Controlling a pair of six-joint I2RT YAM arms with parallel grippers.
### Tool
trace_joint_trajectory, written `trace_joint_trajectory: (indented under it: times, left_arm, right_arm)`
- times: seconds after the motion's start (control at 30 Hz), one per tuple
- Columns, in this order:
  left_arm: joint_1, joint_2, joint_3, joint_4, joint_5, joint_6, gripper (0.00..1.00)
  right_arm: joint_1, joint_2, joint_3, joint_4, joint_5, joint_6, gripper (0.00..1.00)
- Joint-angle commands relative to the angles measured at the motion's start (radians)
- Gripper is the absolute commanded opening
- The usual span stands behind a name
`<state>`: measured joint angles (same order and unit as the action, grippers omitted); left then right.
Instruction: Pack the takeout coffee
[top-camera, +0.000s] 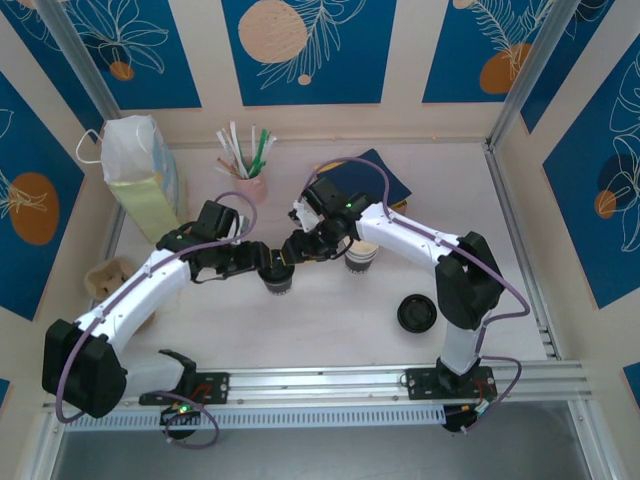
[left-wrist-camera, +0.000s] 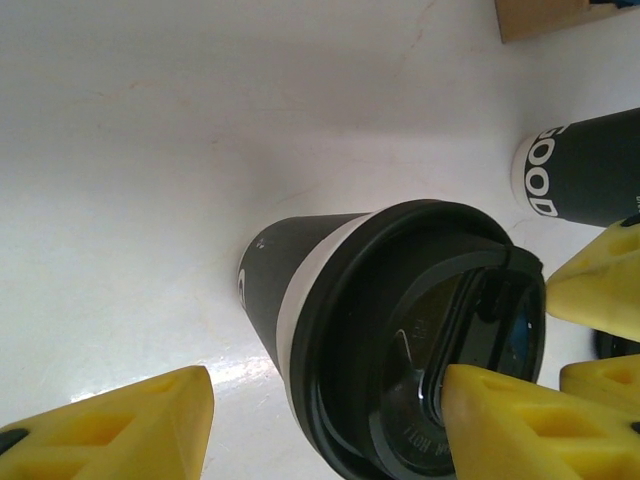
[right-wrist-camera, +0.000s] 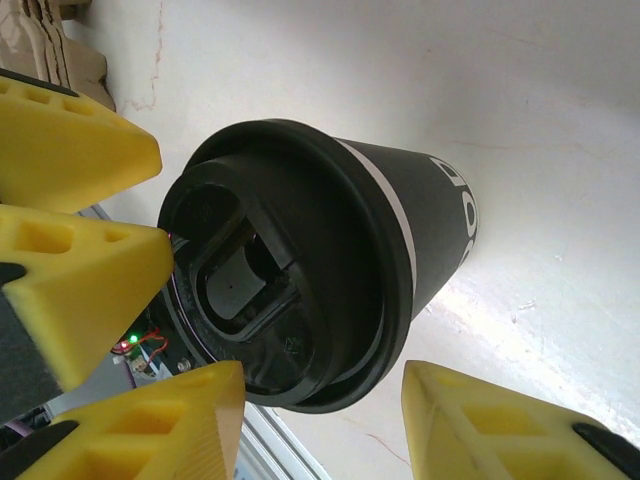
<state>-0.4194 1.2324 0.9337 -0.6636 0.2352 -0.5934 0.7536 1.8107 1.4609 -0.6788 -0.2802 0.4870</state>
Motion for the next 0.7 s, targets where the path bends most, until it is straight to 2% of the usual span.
trace_joint_trajectory:
  times: [0.0,0.67]
  left_arm:
    - [0.013,0.007,-0.012,0.012,0.010,0.021,0.61]
    - [0.014,0.019,-0.051,0.023,0.002,0.019,0.50]
  right_arm:
    - [0.009,0.019,0.026,-0.025,-0.019,-0.022,0.43]
    - [0.013,0.041,0.013,-0.034,-0.016,-0.039,0.39]
